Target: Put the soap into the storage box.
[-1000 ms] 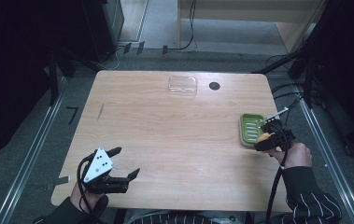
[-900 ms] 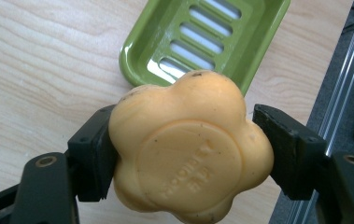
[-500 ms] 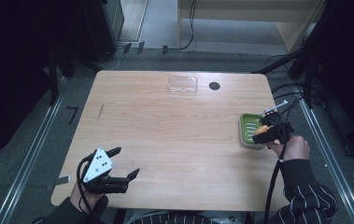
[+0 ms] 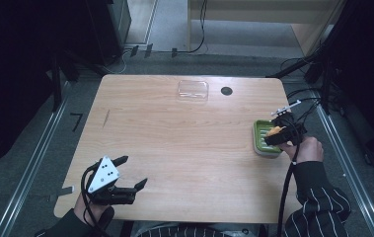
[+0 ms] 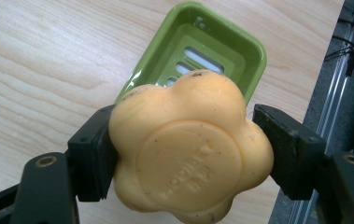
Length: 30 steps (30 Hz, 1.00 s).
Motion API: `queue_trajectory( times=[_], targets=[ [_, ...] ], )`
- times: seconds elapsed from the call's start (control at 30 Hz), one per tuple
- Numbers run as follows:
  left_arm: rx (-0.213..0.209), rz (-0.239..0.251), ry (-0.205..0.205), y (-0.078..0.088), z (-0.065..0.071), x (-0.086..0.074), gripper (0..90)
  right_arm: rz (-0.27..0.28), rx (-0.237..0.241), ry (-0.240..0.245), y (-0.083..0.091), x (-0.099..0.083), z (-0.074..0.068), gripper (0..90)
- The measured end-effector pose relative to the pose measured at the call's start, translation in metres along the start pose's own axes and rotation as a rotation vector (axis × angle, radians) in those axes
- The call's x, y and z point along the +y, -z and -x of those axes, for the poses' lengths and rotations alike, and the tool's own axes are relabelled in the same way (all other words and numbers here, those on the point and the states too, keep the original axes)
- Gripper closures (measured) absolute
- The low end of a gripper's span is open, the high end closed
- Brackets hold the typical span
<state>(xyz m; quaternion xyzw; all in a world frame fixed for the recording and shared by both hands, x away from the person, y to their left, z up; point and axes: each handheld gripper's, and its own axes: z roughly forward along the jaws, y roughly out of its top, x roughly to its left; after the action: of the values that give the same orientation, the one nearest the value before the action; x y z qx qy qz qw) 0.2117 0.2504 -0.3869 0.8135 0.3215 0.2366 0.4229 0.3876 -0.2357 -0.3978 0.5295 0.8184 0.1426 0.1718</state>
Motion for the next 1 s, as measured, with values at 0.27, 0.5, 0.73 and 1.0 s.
queue_trajectory(
  times=[0.27, 0.5, 0.73, 1.0],
  targets=[
    [0.002, 0.004, 0.003, 0.000, 0.000, 0.000, 13.6, 0.009, 0.001, 0.002, -0.007, 0.009, 0.003, 28.3],
    [0.002, 0.005, 0.004, 0.000, 0.000, 0.000, 13.6, 0.003, 0.008, -0.001, -0.015, 0.015, 0.006, 28.3],
    [0.003, 0.005, 0.004, 0.000, 0.000, 0.000, 13.6, -0.023, 0.025, -0.001, -0.024, 0.022, 0.008, 28.3],
    [0.004, 0.005, 0.007, 0.000, 0.000, 0.000, 13.6, -0.055, 0.056, 0.010, -0.039, 0.029, 0.012, 28.2]
  ],
)
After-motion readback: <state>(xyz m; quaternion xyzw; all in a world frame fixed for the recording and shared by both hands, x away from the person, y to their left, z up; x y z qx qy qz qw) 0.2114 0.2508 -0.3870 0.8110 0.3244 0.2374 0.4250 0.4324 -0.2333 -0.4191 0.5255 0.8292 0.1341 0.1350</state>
